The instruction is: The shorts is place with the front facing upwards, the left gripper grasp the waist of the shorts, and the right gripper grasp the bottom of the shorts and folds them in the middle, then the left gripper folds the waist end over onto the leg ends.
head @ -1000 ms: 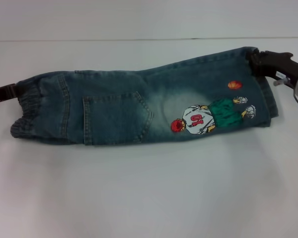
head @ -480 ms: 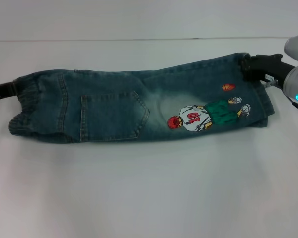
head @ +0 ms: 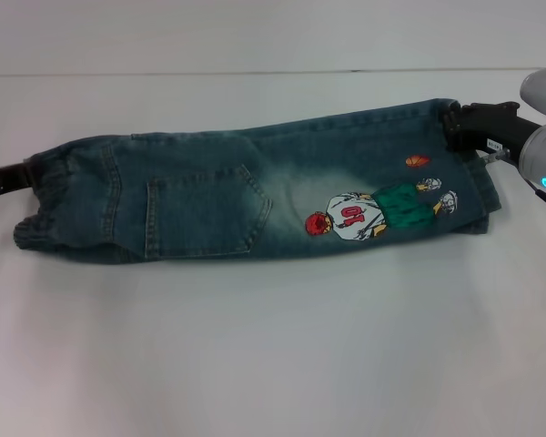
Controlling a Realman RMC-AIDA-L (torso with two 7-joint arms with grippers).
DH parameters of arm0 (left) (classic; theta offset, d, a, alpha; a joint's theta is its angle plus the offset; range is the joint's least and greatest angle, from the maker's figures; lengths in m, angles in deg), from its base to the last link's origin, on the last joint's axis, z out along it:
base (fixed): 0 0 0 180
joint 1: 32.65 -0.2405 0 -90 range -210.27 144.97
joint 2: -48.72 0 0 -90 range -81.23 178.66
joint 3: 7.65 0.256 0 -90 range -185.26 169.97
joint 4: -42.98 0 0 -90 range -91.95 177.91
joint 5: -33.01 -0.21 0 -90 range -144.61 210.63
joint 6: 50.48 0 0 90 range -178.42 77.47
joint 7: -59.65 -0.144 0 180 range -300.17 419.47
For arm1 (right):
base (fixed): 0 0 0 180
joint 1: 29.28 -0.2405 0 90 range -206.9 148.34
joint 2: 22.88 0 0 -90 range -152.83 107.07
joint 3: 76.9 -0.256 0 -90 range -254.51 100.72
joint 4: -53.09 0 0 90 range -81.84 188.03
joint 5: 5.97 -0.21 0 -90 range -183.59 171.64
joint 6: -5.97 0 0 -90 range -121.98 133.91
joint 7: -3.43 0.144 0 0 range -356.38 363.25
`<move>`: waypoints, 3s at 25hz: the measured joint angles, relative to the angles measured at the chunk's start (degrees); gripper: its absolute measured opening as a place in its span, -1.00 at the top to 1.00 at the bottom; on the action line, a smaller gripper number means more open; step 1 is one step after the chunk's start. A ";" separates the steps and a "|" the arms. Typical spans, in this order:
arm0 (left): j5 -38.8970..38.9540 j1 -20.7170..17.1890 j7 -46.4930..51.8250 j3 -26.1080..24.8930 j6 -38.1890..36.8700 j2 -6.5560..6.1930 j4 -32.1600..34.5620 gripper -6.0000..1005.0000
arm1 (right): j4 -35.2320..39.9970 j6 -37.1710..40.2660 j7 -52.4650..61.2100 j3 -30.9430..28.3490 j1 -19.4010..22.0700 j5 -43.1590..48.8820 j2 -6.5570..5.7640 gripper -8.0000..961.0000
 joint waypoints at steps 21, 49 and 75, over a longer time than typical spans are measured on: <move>2.64 -1.17 0.11 0.27 -3.51 -0.30 1.31 0.15 | 0.57 0.97 7.63 0.76 0.86 0.30 -0.49 -0.17; 7.04 -10.70 -8.37 2.02 -29.03 -7.91 4.15 -0.89 | 11.95 53.56 29.43 5.87 9.32 14.53 -5.13 -0.97; 3.44 -9.31 -11.35 10.33 -20.42 -5.37 5.37 0.43 | 11.52 51.64 29.19 5.74 9.17 14.68 -4.04 -0.85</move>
